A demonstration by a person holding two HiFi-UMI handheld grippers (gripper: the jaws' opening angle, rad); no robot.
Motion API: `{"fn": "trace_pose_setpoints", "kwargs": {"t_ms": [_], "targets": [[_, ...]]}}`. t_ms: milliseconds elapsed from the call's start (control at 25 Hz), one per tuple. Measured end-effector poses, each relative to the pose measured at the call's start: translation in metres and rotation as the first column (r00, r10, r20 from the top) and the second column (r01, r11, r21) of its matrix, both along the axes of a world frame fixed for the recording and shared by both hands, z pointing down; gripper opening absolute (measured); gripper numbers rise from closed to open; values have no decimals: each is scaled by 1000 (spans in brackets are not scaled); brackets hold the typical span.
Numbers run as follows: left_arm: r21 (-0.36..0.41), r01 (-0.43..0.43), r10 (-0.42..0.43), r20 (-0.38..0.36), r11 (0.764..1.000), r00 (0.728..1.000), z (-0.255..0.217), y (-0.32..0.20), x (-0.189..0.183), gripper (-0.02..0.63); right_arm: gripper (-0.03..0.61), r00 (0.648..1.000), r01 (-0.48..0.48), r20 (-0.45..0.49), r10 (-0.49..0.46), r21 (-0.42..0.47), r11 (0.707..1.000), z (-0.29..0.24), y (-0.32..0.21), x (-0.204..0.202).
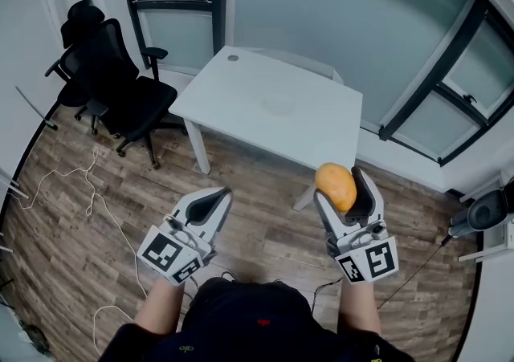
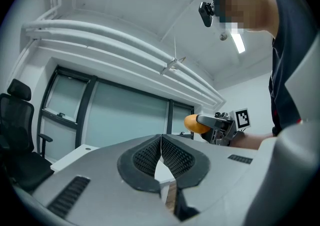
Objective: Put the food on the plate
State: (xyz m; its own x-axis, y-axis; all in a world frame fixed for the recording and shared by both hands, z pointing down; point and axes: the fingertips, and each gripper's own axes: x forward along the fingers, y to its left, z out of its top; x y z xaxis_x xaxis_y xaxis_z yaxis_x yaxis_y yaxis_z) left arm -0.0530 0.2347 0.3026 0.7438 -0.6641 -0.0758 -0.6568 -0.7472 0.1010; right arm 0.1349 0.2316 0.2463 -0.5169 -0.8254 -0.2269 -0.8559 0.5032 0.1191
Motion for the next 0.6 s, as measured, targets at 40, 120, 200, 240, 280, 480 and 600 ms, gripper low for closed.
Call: {"fn": "trace_pose_setpoints", "kwargs": {"t_ms": [40, 120, 200, 240, 280, 480, 600], "targets": [[1, -1, 1, 1, 1000, 1000, 2, -2, -8, 23, 366, 1000, -4, 1, 4, 1, 1000, 1, -2, -8], [-3, -2, 2, -1, 1000, 1000, 6, -6, -26, 23, 366, 1000, -13, 4, 13, 1, 1000, 4, -5, -23], [-14, -8, 8, -5, 1000, 1000, 12, -10, -40, 23, 366, 1000, -22, 2, 22, -2, 1000, 7, -7, -36], [-18, -10, 10, -6, 1000, 1000, 15, -12, -45, 23, 365, 1000, -26, -2, 26, -4, 1000, 9, -8, -42], [-21, -11, 11, -7, 1000, 1000, 17, -15, -50, 23, 365, 1000, -29, -7, 29, -8, 1000, 11, -11, -47], [-29, -19, 18, -26, 999, 999, 21, -36, -62, 23, 365, 999, -35, -37, 34, -25, 999, 16, -31, -60], [-27, -21, 21, -21, 999, 1000, 21, -52, -65, 23, 365, 998, -33, -45, 32, -28, 999, 16, -50, -64]]}}
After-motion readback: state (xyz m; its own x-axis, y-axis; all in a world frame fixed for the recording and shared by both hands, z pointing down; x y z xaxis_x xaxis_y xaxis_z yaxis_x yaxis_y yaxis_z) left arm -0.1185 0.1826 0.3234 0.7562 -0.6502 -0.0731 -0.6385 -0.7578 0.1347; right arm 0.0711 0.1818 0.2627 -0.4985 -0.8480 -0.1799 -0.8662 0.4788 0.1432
